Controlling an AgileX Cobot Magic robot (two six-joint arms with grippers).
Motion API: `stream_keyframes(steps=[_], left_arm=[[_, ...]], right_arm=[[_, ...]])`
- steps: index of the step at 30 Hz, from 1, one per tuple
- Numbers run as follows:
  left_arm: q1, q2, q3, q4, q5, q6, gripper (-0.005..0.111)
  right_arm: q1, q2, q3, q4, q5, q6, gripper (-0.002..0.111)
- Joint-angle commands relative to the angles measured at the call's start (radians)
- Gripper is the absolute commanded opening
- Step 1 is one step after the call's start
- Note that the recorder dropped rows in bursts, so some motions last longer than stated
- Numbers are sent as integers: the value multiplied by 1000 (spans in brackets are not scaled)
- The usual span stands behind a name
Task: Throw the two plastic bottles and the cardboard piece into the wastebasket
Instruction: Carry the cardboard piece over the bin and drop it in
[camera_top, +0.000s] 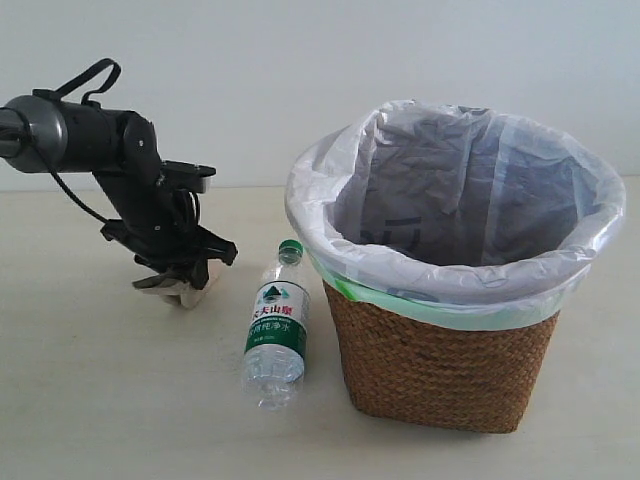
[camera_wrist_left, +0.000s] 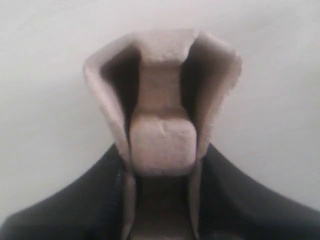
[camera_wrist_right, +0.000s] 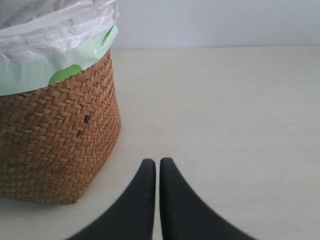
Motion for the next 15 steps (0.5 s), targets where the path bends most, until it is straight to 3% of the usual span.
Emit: stream_keyframes(steps=[1, 5, 11, 15], left_arm=[[0, -5, -1, 45, 35, -33, 4], [0, -11, -39, 146, 140, -44, 4], [0, -92, -100, 454, 335, -155, 4], [0, -225, -110, 657, 383, -286, 4]], right_arm=[[-6, -5, 0, 0, -7, -4, 0], [-6, -5, 0, 0, -7, -4, 0], [-6, -5, 0, 0, -7, -4, 0], [-6, -5, 0, 0, -7, -4, 0]])
